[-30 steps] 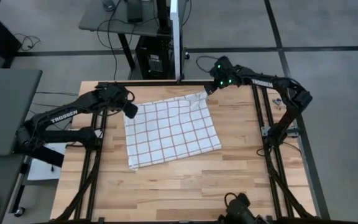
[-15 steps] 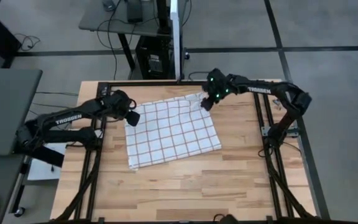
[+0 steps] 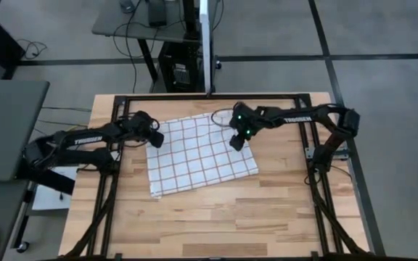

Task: Roll towel
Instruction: Roll the white towel

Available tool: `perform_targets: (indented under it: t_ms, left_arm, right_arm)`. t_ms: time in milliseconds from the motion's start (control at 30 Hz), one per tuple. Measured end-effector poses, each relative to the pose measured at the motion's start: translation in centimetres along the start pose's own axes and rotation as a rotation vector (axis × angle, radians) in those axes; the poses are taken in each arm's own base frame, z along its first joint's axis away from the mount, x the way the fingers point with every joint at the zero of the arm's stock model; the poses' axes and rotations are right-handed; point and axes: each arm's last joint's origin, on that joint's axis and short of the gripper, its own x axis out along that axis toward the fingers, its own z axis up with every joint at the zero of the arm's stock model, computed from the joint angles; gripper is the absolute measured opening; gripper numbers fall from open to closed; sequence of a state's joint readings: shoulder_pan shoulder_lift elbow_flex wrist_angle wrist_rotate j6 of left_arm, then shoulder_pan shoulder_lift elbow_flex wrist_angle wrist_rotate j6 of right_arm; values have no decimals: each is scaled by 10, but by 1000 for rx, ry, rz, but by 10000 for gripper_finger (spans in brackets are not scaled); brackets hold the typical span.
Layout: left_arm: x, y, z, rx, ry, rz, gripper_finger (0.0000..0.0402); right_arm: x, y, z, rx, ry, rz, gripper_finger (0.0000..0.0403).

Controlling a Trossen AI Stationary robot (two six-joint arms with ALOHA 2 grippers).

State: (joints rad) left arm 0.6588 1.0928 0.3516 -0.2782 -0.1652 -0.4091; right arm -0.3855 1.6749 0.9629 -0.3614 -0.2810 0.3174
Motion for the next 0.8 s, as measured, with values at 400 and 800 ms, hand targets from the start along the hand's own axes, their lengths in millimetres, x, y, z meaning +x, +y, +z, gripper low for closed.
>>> perform_targets:
  t_ms: [400, 800]
  left_arm:
    - [-2, 15, -7, -50, 64, 171, 146]
    - [-10, 20, -13, -58, 87, 245, 146]
  right_arm:
    - [18, -5, -39, 94, 117, -50, 175]
    - [19, -6, -60, 82, 227, -73, 175]
